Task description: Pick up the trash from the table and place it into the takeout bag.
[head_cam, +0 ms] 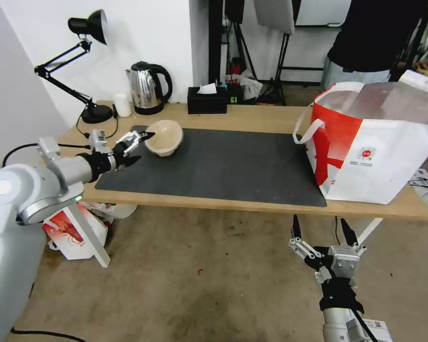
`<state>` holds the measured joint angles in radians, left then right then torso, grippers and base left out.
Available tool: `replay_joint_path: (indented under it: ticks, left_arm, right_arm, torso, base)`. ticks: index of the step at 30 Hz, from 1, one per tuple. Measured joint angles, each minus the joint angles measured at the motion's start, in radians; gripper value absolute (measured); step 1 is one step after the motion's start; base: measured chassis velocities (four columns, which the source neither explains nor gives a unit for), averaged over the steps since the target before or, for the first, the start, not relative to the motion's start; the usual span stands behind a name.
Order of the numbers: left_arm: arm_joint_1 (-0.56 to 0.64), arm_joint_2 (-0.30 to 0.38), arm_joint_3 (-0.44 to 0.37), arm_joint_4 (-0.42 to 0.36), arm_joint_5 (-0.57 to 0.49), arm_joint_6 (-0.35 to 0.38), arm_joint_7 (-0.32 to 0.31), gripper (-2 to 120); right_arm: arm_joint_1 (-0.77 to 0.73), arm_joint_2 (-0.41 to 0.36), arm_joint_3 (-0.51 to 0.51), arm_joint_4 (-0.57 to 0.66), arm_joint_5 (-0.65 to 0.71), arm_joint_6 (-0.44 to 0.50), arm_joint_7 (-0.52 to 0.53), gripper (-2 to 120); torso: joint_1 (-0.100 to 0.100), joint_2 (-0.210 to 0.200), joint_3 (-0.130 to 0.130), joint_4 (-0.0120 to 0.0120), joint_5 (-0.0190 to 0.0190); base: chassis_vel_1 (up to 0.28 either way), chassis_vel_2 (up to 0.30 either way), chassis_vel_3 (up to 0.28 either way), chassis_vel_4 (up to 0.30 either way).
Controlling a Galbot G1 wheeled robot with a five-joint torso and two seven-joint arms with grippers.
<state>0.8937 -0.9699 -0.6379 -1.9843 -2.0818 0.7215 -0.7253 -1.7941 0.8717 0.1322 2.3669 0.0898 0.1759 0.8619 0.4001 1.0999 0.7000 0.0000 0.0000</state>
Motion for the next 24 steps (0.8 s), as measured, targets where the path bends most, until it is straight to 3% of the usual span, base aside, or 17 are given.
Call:
replay_joint_path:
  ticks: [24]
  left_arm:
    - [-0.104, 0.002, 0.068, 0.172, 0.110, 0.011, 0.098, 100]
  right_arm:
    - [0.000, 0.000, 0.000, 0.000, 0.000, 0.000, 0.000, 100]
  torso:
    - [0.000, 0.000, 0.000, 0.0000, 0.0000]
  base:
    - [0.000, 0.000, 0.000, 0.000]
